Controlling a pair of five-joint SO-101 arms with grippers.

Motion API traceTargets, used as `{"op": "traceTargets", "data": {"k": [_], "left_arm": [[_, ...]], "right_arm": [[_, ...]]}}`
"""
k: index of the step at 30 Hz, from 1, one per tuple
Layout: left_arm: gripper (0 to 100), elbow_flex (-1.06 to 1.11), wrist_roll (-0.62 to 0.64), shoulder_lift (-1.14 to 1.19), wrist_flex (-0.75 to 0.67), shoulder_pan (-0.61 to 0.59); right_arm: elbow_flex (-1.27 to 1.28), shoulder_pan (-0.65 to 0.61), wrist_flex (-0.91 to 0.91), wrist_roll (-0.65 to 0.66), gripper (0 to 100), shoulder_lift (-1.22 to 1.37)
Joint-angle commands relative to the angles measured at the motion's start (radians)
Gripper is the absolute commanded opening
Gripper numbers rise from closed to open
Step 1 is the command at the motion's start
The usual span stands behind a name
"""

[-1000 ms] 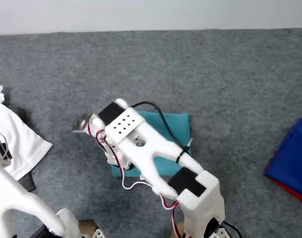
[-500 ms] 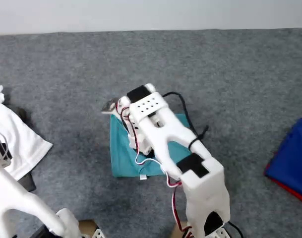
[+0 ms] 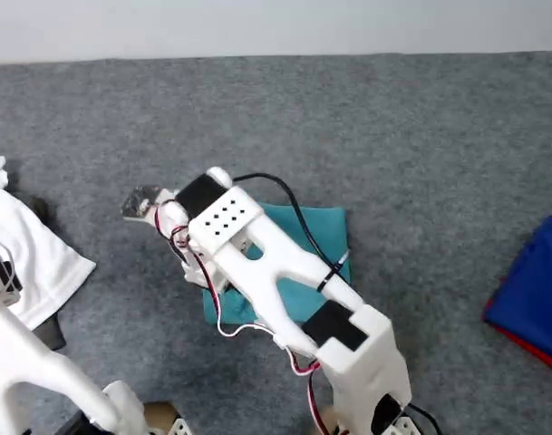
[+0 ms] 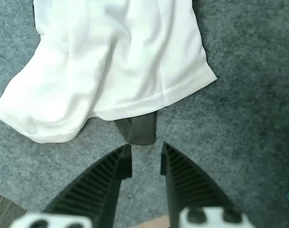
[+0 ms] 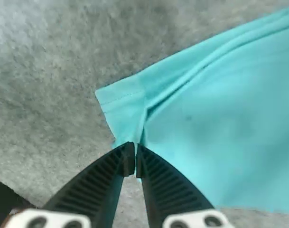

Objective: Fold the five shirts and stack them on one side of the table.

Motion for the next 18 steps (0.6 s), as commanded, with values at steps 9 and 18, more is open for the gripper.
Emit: {"op": "traceTargets", "data": {"k": [9,18], "left_arm": [[11,-0.036,0.005,-0.032,0.025,-0.003],[11,-0.036,0.005,-0.032,0.025,-0.005]], "right_arm": [[-0.054,0.171,0.041,0.051,0.9,0.044],[-0.055,-0.094,0.030,-0.049,0.9,0.127]]}}
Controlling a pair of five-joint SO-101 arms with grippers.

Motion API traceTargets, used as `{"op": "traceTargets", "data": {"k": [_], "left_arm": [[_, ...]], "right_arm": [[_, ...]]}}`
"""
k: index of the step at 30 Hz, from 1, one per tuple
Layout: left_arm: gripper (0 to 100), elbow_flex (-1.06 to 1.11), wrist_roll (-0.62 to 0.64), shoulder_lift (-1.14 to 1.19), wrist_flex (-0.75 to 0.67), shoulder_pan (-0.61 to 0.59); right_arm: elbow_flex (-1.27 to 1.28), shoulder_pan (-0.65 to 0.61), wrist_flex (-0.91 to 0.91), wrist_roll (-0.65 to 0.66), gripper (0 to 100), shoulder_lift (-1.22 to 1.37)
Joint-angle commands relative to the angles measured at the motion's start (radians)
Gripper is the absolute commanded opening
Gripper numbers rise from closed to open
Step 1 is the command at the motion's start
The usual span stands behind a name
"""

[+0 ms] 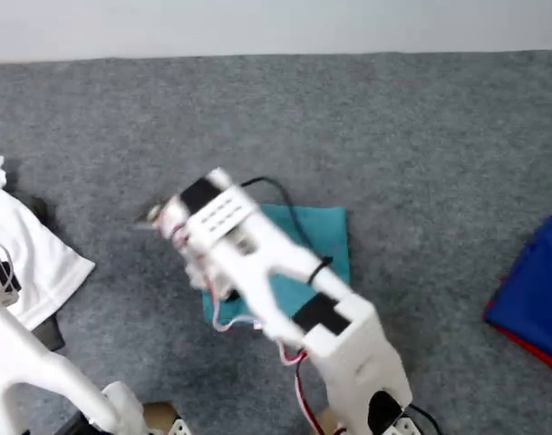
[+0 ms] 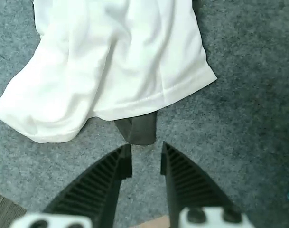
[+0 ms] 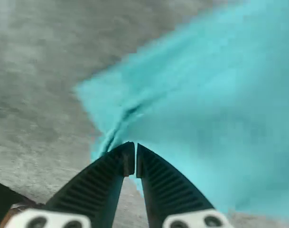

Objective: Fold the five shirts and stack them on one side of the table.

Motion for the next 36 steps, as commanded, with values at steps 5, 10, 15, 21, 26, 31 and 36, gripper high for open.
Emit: {"op": "traceTargets", "data": {"k": [5,10,15,21,26,31,36], "left_arm": [[11,-0.036,0.005,-0.032,0.025,-0.005],[11,-0.036,0.005,-0.032,0.025,-0.005],[11,-0.036,0.005,-0.032,0.025,-0.005],[11,-0.036,0.008,-0.032,0.025,-0.005],[11,-0.036,0.009,-0.034,0.025,-0.006],[6,-0.033,0.009,-0.034,0.026,-0.006],[6,-0.031,0.009,-0.034,0.026,-0.006]], "right_arm": [[-0.057,-0.097,0.028,-0.031,0.9,0.047],[-0.063,-0.033,0.039,-0.031,0.9,-0.036],[-0.054,0.016,0.041,-0.031,0.9,-0.196],[0.110,0.168,0.045,-0.094,0.9,-0.375],[0.281,0.309,0.045,-0.253,0.9,-0.515],[0.390,0.374,0.044,-0.494,1.0,-0.647],[0.519,0.430,0.007,-0.677,0.9,-0.677]]}}
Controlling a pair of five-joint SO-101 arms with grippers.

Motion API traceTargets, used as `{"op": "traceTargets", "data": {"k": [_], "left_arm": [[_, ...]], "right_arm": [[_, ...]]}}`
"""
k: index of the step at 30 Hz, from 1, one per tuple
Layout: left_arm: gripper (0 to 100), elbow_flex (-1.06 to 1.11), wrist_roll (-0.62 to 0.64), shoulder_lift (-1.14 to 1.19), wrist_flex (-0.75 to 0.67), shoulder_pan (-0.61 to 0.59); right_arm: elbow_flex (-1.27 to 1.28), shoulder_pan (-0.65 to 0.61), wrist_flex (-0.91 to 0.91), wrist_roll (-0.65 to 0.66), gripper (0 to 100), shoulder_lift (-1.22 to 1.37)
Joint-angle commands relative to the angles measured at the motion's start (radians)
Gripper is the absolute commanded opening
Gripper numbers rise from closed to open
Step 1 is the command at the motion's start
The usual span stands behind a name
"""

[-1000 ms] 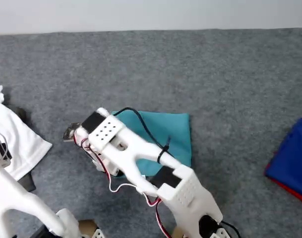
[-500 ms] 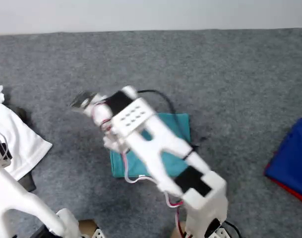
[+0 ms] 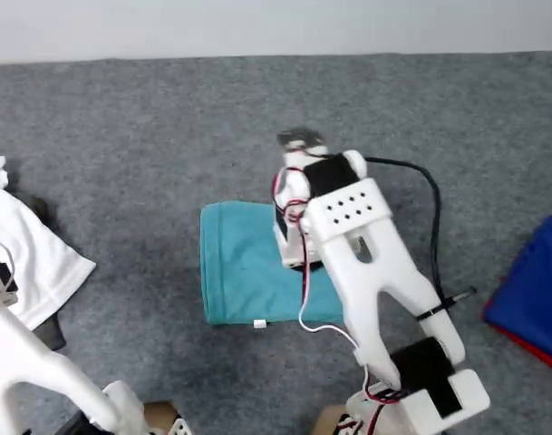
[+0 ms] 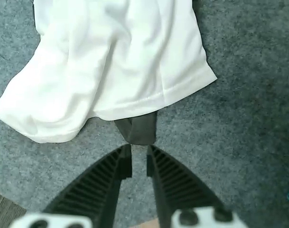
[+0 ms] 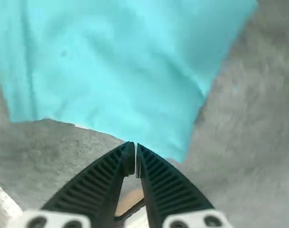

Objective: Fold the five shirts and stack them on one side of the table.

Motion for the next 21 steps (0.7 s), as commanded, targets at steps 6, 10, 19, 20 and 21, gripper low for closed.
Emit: {"op": "traceTargets", "data": {"k": [6,10,19,20,21], "left_arm": [[6,-0.031,0.009,-0.031,0.026,-0.006],[6,-0.030,0.005,-0.023,0.025,0.000],[6,-0.030,0.009,-0.023,0.025,0.092],[6,-0.030,0.009,-0.023,0.025,0.100],[6,-0.030,0.009,-0.023,0.025,0.101]], "right_arm": [[0.235,0.079,-0.162,-0.147,0.9,-0.053],[0.319,0.079,-0.240,-0.149,0.9,-0.053],[0.612,0.137,-0.479,-0.132,0.9,-0.051],[0.646,0.140,-0.499,-0.112,0.9,-0.051],[0.674,0.148,-0.513,-0.095,0.9,-0.051]]}}
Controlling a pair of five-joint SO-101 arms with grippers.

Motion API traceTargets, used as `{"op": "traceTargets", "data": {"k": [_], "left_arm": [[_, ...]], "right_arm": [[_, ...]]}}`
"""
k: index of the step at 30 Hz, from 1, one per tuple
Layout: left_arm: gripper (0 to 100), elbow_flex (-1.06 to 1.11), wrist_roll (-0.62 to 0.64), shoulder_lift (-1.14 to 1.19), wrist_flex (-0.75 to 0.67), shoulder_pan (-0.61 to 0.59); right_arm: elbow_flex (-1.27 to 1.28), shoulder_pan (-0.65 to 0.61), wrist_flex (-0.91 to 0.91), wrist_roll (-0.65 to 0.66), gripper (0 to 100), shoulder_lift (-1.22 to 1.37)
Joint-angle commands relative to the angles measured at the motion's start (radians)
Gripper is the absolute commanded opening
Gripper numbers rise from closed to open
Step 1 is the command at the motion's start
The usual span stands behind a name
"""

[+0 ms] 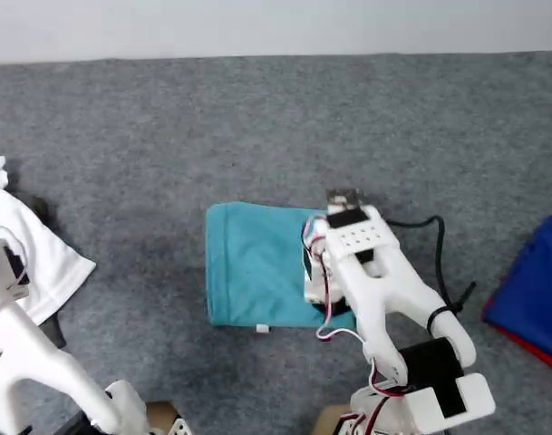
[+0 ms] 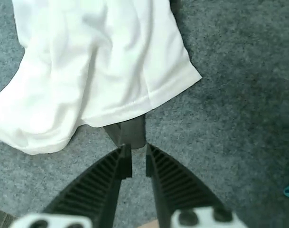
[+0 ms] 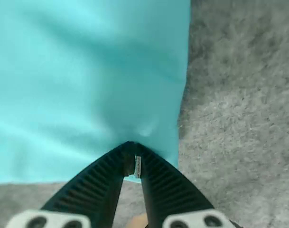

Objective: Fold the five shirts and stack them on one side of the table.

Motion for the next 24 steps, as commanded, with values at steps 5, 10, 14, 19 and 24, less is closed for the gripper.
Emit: {"op": "traceTargets", "data": {"k": [5,10,14,19,24], "left_arm": [[6,-0.030,0.009,-0.023,0.025,0.018],[6,-0.030,0.009,-0.023,0.025,0.018],[6,-0.030,0.009,-0.023,0.025,0.018],[6,-0.030,0.009,-0.023,0.025,0.018],[6,-0.030,0.009,-0.023,0.025,0.018]], "right_arm": [[0.068,0.099,-0.051,0.097,0.9,-0.064],[-0.072,0.114,0.073,0.126,0.9,-0.128],[-0.196,0.114,0.087,0.124,0.9,-0.186],[-0.245,0.119,-0.085,0.123,0.9,-0.191],[-0.227,0.117,-0.294,0.126,0.9,-0.076]]}}
